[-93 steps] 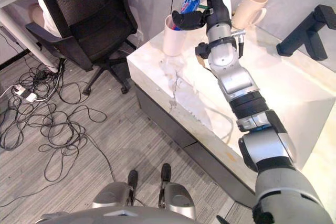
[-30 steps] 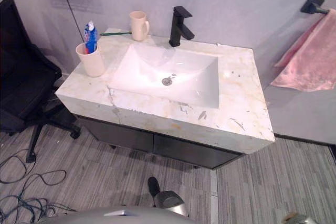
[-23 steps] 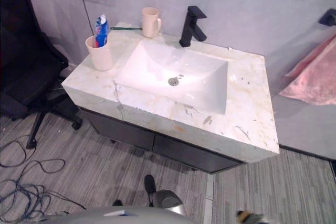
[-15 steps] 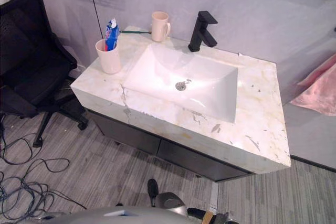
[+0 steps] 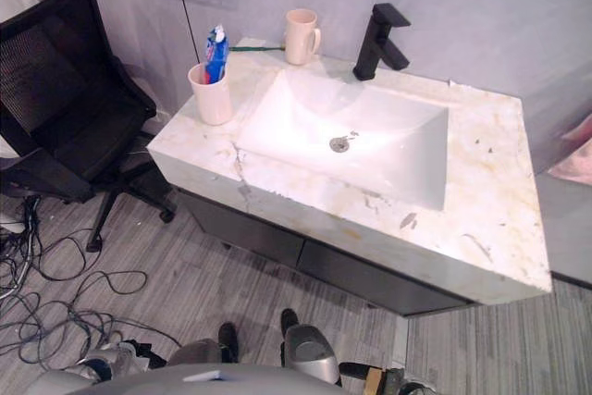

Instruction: Organize the bathroom.

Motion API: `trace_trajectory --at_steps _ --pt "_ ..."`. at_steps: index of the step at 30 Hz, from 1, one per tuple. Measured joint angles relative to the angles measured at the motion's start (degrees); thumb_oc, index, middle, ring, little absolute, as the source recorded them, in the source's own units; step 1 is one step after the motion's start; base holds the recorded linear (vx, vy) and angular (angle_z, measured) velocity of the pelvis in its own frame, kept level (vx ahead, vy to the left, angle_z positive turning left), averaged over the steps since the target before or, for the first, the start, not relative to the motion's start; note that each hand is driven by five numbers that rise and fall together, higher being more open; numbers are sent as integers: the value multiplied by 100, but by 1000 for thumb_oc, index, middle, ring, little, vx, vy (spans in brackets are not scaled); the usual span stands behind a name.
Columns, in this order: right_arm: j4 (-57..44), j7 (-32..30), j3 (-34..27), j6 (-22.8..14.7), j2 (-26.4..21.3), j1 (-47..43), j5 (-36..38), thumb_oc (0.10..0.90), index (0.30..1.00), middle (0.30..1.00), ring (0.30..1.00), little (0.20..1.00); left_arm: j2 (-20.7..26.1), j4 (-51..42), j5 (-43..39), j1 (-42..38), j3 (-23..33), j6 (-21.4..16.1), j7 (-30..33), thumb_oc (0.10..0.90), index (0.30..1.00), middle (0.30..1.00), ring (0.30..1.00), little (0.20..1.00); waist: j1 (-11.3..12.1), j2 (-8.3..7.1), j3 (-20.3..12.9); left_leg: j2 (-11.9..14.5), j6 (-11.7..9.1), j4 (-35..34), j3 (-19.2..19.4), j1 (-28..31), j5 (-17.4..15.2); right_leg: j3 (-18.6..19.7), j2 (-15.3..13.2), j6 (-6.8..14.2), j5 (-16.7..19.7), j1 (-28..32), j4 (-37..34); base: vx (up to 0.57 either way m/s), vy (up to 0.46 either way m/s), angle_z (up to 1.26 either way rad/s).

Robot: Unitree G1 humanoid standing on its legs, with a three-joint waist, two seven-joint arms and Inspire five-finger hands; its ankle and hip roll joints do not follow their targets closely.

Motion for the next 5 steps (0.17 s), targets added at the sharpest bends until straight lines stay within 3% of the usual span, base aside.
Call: trace_trajectory --at_steps 5 --pt "-35 18 -9 47 120 192 0 800 900 900 900 900 170 -81 0 396 121 -56 -40 800 900 900 900 900 -7 48 -93 -161 161 -587 176 285 269 -49 -281 58 -19 187 -103 20 7 -17"
